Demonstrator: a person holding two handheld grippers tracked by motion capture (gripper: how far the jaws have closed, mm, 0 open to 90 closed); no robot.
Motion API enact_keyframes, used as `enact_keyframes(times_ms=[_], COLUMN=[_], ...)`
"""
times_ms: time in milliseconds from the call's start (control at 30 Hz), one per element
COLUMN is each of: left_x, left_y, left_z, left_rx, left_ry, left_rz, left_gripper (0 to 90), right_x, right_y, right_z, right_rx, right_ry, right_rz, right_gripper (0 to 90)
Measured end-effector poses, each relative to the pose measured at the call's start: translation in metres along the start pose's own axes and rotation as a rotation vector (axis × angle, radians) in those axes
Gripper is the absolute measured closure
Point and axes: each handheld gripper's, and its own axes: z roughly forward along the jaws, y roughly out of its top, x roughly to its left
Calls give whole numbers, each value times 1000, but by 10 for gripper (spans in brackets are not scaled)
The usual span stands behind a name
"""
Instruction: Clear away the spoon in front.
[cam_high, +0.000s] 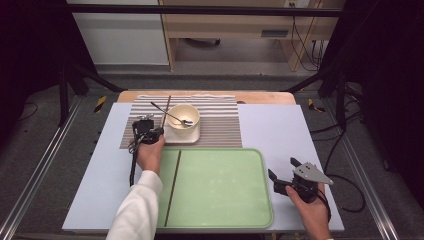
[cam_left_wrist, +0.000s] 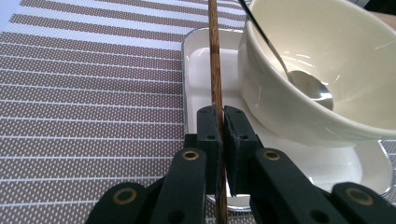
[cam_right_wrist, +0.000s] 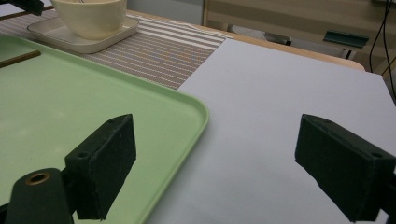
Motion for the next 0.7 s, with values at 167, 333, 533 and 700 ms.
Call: enact_keyframes(times_ms=[167,333,533,700], left_x=[1,4,7,10], left_y=[1,0,-5,-10], left_z=[-3,-7,-15,-27], left_rx=[-11,-19,-20,-26], left_ry=[-3,-13,-15,-14], left_rz=[-18,-41,-59,-67], left_gripper=[854,854,854,854], right_x=[0,0,0,0], right_y=[0,0,0,0], right_z=[0,0,0,0], right_rx=[1,0,0,1], right_ry=[-2,0,0,2], right_rz=[7,4,5,4], right_gripper=[126,126,128,128])
